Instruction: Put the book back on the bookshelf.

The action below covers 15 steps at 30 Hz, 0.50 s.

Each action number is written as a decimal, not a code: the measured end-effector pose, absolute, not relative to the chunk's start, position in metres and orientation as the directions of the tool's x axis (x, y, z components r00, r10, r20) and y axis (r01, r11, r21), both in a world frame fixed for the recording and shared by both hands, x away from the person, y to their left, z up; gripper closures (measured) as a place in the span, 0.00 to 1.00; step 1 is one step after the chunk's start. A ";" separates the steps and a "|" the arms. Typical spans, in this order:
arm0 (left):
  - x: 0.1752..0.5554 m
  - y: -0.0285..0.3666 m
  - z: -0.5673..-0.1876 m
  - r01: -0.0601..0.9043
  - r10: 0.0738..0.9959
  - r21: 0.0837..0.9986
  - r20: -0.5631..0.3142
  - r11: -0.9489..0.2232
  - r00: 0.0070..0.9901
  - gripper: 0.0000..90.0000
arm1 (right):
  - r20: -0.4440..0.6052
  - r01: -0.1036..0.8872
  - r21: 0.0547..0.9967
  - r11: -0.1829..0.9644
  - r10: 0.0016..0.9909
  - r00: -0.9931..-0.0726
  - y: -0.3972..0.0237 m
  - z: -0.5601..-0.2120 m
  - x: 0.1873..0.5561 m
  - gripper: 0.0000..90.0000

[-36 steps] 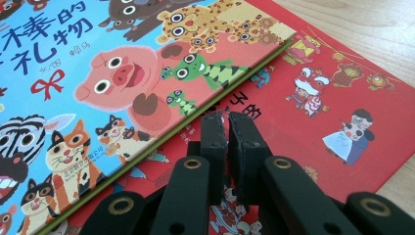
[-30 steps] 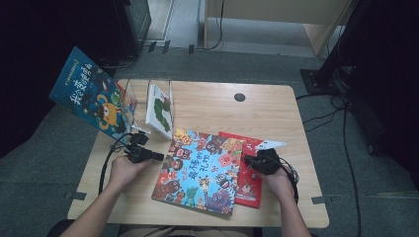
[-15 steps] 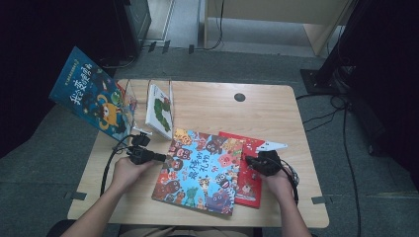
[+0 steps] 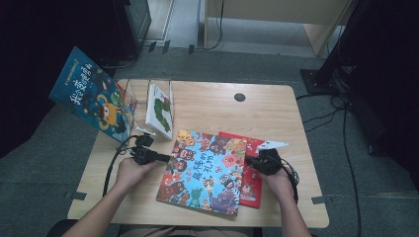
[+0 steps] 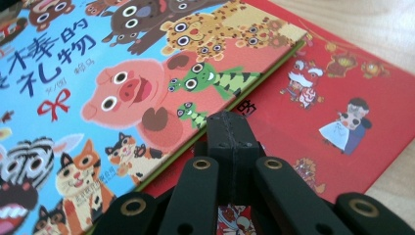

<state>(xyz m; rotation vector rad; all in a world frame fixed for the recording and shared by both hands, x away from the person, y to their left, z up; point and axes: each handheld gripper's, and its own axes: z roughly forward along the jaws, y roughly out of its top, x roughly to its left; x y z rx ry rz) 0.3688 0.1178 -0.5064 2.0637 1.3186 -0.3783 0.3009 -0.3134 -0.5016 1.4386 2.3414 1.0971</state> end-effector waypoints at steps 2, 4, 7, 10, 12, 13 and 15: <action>0.369 0.117 -0.506 0.886 0.698 0.368 -0.555 -0.283 0.454 1.00 | 0.222 0.711 0.657 0.249 0.838 -0.498 -0.314 -0.500 0.303 1.00; 0.369 0.116 -0.507 0.885 0.698 0.371 -0.554 -0.280 0.453 1.00 | 0.205 0.702 0.667 0.250 0.844 -0.495 -0.315 -0.498 0.303 1.00; 0.368 0.116 -0.506 0.885 0.700 0.372 -0.552 -0.281 0.454 1.00 | 0.185 0.676 0.700 0.232 0.855 -0.484 -0.316 -0.492 0.303 1.00; 0.368 0.116 -0.507 0.888 0.696 0.368 -0.561 -0.276 0.448 1.00 | 0.181 0.659 0.717 0.225 0.854 -0.488 -0.315 -0.487 0.302 1.00; 0.368 0.116 -0.507 0.886 0.695 0.370 -0.559 -0.278 0.451 1.00 | 0.187 0.659 0.717 0.229 0.847 -0.498 -0.311 -0.487 0.303 1.00; 0.368 0.115 -0.507 0.886 0.695 0.372 -0.559 -0.277 0.452 1.00 | 0.185 0.658 0.716 0.235 0.844 -0.503 -0.310 -0.488 0.303 1.00; 0.367 0.114 -0.507 0.884 0.695 0.375 -0.557 -0.278 0.454 1.00 | 0.187 0.658 0.714 0.242 0.839 -0.511 -0.307 -0.489 0.304 1.00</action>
